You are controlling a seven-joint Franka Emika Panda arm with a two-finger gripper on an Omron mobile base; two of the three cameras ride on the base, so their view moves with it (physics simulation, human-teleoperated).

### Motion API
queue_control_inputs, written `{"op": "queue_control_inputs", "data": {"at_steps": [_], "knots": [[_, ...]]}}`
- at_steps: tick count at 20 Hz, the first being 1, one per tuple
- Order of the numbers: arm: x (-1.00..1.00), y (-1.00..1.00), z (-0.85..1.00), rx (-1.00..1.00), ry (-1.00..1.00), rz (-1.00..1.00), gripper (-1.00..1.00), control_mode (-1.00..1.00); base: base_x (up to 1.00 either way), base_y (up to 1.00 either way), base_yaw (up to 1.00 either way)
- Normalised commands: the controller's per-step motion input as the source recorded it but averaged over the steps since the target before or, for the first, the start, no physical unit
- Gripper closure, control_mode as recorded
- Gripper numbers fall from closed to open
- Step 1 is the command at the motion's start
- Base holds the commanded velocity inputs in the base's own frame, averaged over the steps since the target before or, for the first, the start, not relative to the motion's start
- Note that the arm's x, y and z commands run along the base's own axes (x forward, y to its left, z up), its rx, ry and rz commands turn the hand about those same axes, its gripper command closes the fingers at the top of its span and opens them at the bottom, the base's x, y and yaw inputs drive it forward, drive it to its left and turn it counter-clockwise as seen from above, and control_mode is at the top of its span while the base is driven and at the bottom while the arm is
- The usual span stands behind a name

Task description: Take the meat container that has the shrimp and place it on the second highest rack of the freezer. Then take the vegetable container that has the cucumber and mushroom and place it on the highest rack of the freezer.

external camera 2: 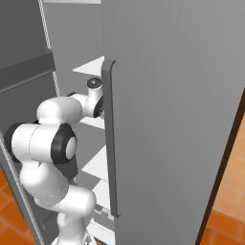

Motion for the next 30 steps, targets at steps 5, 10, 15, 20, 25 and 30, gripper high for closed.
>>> {"op": "queue_control_inputs", "data": {"at_steps": [5, 10, 15, 20, 25, 30], "knots": [[-0.61, 0.03, 0.44, 0.00, 0.01, 0.04, -1.00, -1.00, 0.00, 0.00, 0.00], [-0.81, 0.04, 0.27, 0.00, 0.06, 0.03, -1.00, -1.00, 0.00, 0.00, 0.00], [-0.95, 0.00, 0.07, -0.02, 0.07, 0.06, -1.00, -1.00, 0.00, 0.00, 0.00], [-1.00, 0.00, 0.01, -0.11, 0.11, 0.08, -1.00, -1.00, 0.00, 0.00, 0.00], [-0.98, -0.02, 0.21, -0.04, 0.21, 0.04, -1.00, -1.00, 0.00, 0.00, 0.00], [-0.88, -0.15, 0.29, -0.01, 0.22, 0.11, -1.00, -1.00, 0.00, 0.00, 0.00]]}}
